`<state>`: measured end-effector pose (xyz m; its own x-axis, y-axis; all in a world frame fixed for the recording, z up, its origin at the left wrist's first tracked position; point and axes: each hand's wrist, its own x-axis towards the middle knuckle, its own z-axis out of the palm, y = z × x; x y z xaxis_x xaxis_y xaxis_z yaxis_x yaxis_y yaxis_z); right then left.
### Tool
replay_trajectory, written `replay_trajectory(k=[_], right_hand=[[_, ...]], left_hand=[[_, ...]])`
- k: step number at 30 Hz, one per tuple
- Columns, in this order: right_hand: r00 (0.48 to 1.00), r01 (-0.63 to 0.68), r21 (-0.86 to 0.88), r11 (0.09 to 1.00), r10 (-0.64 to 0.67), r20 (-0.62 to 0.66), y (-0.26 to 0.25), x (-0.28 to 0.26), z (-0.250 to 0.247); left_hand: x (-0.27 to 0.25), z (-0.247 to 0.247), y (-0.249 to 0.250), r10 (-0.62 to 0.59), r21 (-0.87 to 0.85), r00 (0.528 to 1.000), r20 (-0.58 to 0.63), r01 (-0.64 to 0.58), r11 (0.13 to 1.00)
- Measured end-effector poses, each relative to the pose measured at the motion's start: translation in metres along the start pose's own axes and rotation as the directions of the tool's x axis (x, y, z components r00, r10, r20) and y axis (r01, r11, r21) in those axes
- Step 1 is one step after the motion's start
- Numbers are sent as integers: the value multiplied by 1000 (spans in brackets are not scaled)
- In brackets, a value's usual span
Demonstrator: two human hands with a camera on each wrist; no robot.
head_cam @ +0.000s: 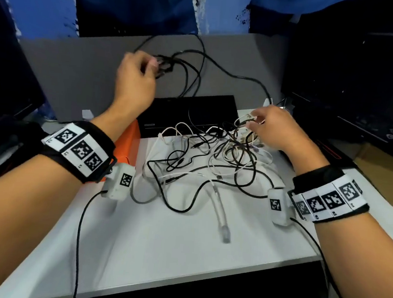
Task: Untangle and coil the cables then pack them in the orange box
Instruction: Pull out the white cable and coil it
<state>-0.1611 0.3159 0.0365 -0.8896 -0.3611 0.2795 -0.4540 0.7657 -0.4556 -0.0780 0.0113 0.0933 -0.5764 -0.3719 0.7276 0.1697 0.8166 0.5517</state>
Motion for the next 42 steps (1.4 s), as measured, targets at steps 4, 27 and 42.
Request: replay_trajectory(k=[4, 27, 42], right_hand=[[993, -106, -29, 994, 108, 46, 4, -2, -8], [951, 303, 197, 933, -308, -3, -72, -30, -15], [983, 109, 123, 986, -125, 131, -91, 90, -17]], left_hand=[[-30, 20, -1, -46, -223, 897, 439, 159, 962], [8, 8, 16, 144, 45, 968, 207, -156, 987], [20, -84, 23, 299, -65, 860, -414, -355, 932]])
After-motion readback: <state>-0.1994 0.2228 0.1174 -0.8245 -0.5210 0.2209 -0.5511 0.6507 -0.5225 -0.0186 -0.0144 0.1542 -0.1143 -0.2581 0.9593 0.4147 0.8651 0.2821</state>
